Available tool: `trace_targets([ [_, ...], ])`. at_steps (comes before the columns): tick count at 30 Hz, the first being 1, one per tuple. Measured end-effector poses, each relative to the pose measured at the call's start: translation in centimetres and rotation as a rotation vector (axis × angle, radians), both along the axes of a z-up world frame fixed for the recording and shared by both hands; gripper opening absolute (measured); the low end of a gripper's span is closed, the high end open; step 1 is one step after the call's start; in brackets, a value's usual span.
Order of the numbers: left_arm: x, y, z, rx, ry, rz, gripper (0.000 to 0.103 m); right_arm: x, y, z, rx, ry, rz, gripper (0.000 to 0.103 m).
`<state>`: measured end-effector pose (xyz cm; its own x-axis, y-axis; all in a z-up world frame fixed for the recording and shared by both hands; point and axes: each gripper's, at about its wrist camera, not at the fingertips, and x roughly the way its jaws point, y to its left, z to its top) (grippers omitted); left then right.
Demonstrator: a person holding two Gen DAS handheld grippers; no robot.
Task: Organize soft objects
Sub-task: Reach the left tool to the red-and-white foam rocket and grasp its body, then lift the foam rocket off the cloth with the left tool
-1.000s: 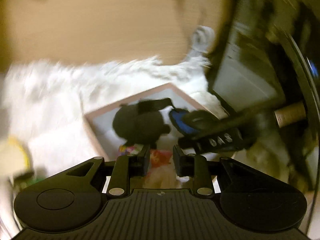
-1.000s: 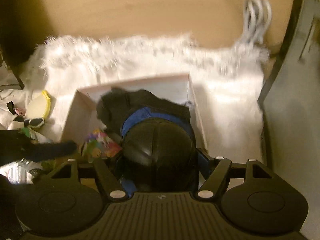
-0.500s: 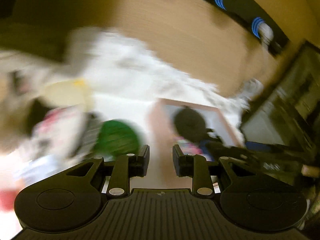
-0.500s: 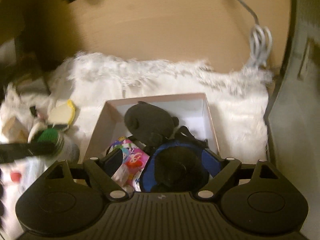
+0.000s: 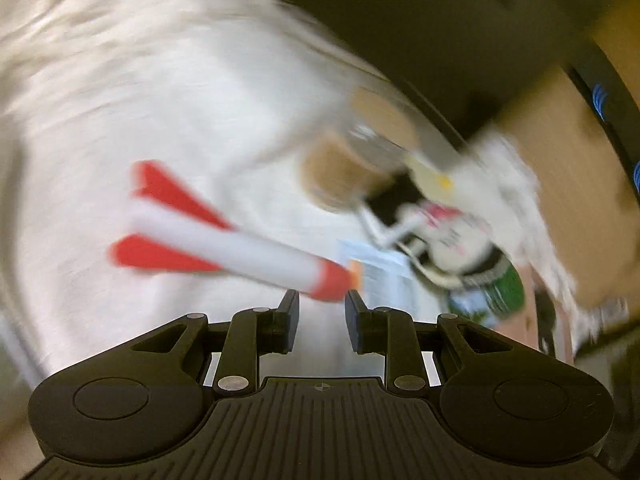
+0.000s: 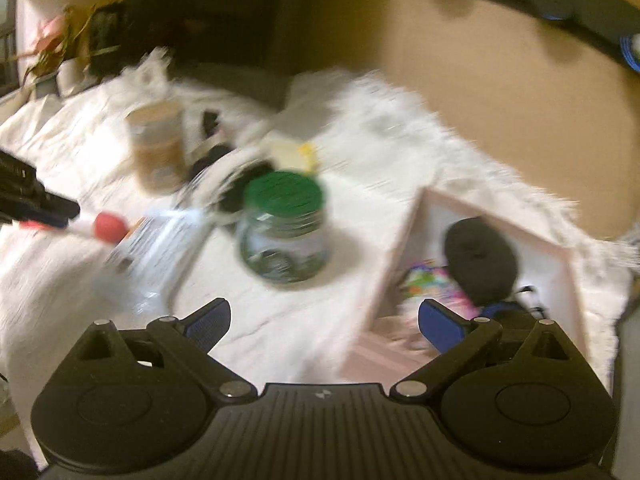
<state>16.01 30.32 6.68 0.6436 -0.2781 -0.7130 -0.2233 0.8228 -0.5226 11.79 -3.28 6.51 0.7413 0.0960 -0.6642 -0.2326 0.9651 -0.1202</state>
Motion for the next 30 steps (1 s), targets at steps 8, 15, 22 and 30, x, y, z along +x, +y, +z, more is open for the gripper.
trace_targets([
  [8, -0.8, 4.4, -1.5, -0.117, 0.068, 0.219, 0.027, -0.7, 3.3, -2.3, -0.036, 0.048, 0.054, 0.101],
  [15, 3.0, 4.0, -2.6, -0.116, 0.064, 0.255, 0.028, -1.4, 4.3, -3.6, -0.022, 0.092, 0.042, 0.101],
  [22, 7.4, 2.6, -3.0, 0.028, 0.077, 0.215, 0.034, -1.8, 4.5, -5.8, -0.016, 0.196, 0.016, 0.101],
  [30, 8.3, 1.0, -3.0, 0.142, 0.063, 0.202, 0.036, -2.2, 3.3, -6.5, 0.088, 0.218, -0.053, 0.103],
])
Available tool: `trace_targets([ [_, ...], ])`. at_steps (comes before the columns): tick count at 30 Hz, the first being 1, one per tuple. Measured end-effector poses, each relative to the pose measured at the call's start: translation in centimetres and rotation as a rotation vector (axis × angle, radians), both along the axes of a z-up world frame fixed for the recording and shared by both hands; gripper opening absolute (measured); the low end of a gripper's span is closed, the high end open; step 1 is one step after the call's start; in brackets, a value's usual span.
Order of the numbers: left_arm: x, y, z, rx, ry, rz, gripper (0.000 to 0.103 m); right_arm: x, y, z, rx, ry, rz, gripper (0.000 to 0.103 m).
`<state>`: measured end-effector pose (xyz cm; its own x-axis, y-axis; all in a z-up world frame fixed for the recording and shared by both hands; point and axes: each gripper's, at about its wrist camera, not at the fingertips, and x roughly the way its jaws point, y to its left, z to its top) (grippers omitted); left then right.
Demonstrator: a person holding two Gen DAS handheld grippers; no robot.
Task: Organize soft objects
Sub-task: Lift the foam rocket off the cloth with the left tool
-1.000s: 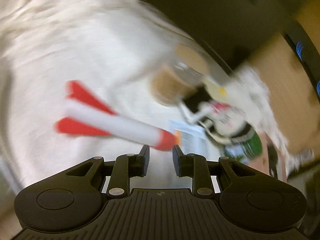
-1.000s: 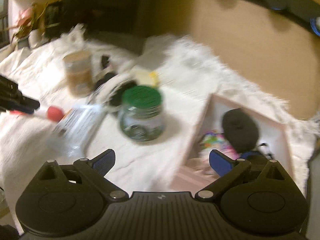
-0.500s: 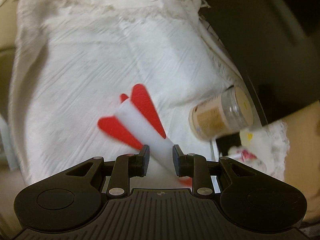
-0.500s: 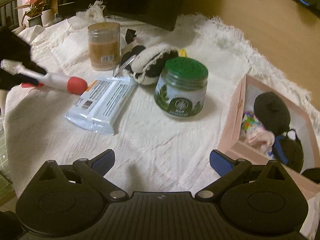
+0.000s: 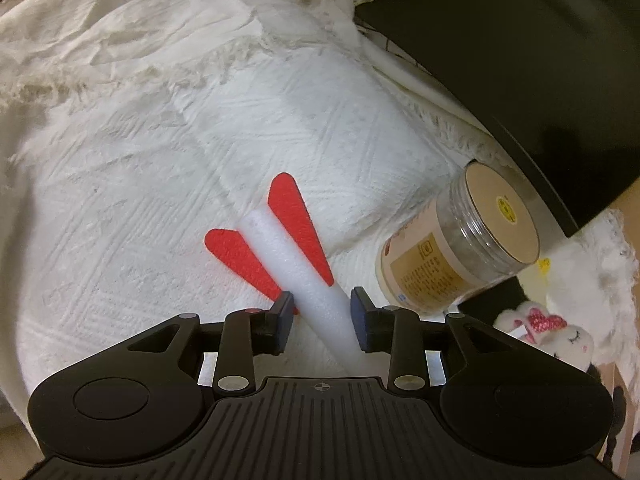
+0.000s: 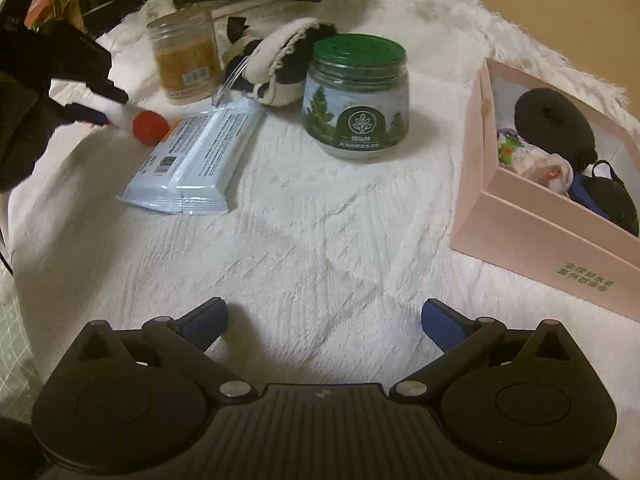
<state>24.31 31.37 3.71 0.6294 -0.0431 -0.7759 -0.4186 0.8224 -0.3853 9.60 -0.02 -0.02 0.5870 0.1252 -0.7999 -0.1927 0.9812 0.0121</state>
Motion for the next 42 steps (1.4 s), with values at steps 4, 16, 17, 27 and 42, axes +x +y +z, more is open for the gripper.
trace_targets([
  [4, 0.0, -0.8, 0.0, 0.016, 0.009, 0.085, 0.042, -0.1, 0.2, -0.1, -0.002, -0.014, -0.015, 0.103],
  [16, 0.5, -2.0, 0.0, 0.033, 0.065, 0.205, 0.049, -1.2, -0.1, -0.3, 0.005, -0.036, -0.026, 0.103],
  [17, 0.8, -1.9, -0.4, 0.025, 0.084, 0.207, 0.049, -1.2, -0.1, -0.3, 0.006, -0.038, -0.026, 0.103],
  [27, -0.1, -1.9, -1.0, 0.049, 0.032, 0.151, 0.048, -1.3, -0.2, -0.3, 0.013, -0.032, -0.028, 0.103],
  [42, -6.3, 1.9, 3.2, -0.168, -0.087, -0.205, 0.034, 1.8, 1.7, 3.2, 0.063, -0.135, 0.034, 0.103],
])
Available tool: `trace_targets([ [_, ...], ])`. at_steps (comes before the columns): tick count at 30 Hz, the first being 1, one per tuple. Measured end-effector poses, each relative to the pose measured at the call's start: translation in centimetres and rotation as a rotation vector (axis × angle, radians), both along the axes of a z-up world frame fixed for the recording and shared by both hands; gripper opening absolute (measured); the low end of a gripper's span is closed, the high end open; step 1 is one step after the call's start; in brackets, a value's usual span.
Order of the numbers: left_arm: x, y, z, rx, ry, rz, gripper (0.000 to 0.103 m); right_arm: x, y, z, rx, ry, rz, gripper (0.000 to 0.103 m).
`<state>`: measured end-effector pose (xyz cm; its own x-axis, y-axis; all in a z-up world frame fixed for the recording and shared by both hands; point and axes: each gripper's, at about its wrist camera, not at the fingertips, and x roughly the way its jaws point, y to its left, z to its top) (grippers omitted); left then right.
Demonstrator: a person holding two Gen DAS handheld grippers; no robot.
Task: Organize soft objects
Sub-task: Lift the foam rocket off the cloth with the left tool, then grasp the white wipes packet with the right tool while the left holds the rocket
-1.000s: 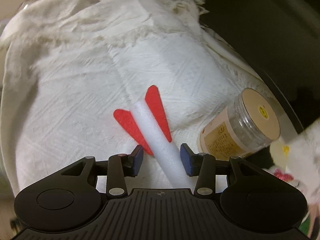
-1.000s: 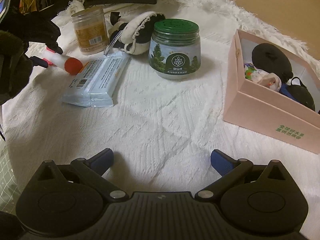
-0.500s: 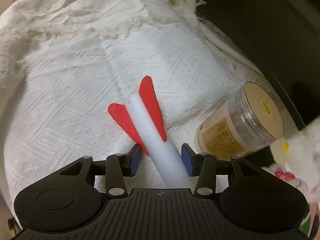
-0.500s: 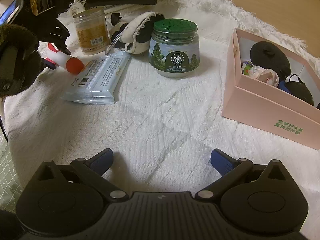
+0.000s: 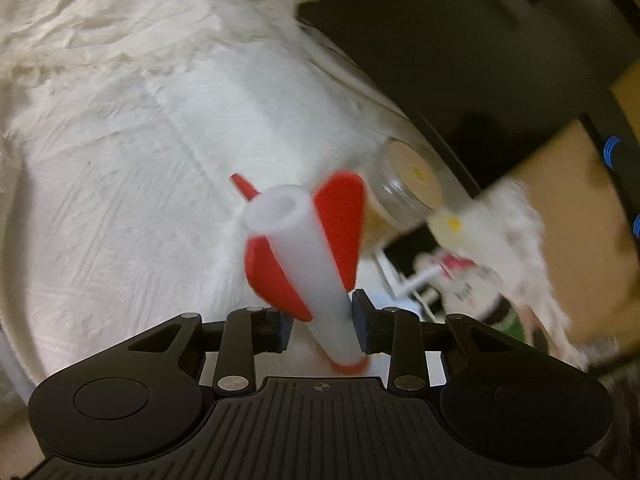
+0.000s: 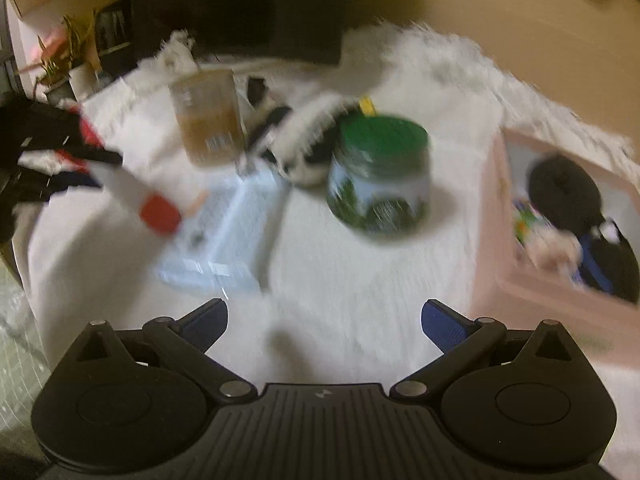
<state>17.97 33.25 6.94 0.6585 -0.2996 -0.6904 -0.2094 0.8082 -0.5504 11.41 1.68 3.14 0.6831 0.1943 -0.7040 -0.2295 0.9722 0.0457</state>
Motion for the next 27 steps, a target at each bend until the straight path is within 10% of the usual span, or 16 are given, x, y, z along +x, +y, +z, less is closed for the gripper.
trace_targets([
  [10, 0.8, 2.9, 0.3, 0.074, 0.078, -0.124, 0.036, 6.2, 6.0, -0.3, 0.106, 0.045, 0.033, 0.103],
  [17, 2.6, 0.8, -1.7, 0.181, -0.040, -0.130, 0.038, 8.7, 9.4, -3.3, 0.027, 0.040, -0.004, 0.103],
  [27, 6.1, -2.4, -4.2, 0.274, 0.026, -0.193, 0.040, 8.8, 10.6, -3.3, -0.044, 0.045, 0.037, 0.096],
])
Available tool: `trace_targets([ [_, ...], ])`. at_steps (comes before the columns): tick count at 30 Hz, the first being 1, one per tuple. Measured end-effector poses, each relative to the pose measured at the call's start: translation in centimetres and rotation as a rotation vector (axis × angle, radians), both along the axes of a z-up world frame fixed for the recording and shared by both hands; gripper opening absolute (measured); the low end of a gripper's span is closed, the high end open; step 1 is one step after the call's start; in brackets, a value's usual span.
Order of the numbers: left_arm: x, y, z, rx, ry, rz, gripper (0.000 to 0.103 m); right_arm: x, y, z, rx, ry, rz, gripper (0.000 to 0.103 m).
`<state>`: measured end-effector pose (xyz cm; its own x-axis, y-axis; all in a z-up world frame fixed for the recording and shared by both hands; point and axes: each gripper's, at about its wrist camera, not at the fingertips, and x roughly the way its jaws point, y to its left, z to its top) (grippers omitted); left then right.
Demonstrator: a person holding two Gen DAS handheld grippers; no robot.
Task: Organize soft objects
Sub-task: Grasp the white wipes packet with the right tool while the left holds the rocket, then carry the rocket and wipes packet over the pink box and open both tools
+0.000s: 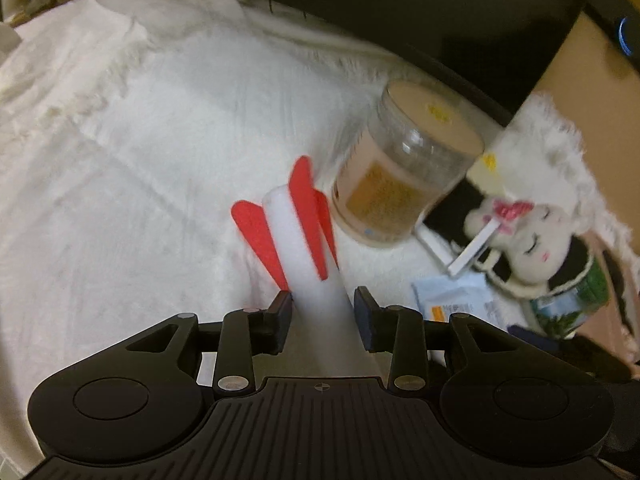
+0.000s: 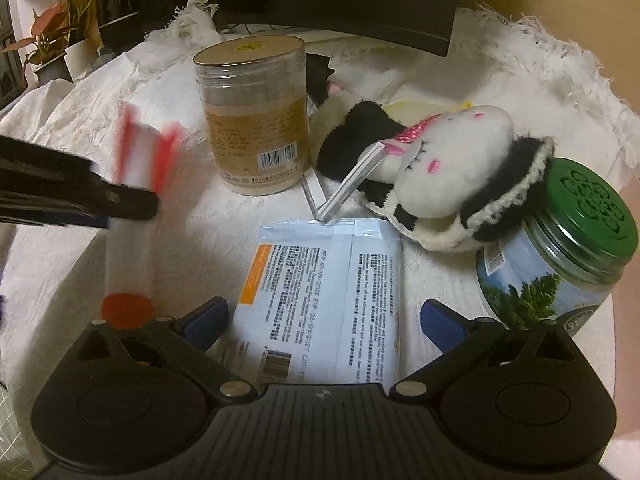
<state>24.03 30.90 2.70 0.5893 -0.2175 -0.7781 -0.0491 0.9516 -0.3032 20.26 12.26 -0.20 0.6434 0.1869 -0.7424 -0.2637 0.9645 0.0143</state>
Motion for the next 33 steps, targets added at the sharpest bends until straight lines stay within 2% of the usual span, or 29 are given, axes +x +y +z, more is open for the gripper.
trace_targets([
  [2, 0.1, -0.5, 0.1, 0.029, -0.003, -0.013, 0.040, -0.1, -0.2, 0.3, 0.001, -0.002, 0.029, 0.082],
  [6, -0.4, -1.1, 0.1, 0.059, 0.017, -0.051, 0.040, -0.5, -0.3, 0.8, -0.003, 0.003, 0.058, 0.080],
  [10, -1.0, -2.1, 0.0, 0.117, -0.003, -0.102, 0.042, -0.9, -0.3, 0.9, -0.004, 0.000, 0.050, 0.079],
  [15, -1.6, -1.2, 0.1, 0.068, -0.006, -0.100, 0.034, -1.7, -0.9, 1.8, 0.005, -0.009, 0.061, 0.077],
  [18, -3.0, -1.7, 0.6, 0.056, -0.006, -0.150, 0.032, -3.0, -2.1, 3.3, 0.026, -0.022, 0.062, 0.077],
  [21, -5.1, -2.6, 1.8, 0.002, -0.020, -0.208, 0.032, -4.7, -4.0, 5.5, 0.043, -0.053, 0.059, 0.077],
  [28, -7.4, -7.1, 8.0, -0.142, -0.101, -0.357, 0.031, -9.4, -10.3, 12.5, 0.046, -0.166, 0.027, 0.077],
  [33, -5.8, -13.9, 12.7, -0.234, -0.185, -0.510, 0.031, -12.7, -17.8, 17.4, 0.025, -0.271, -0.131, 0.077],
])
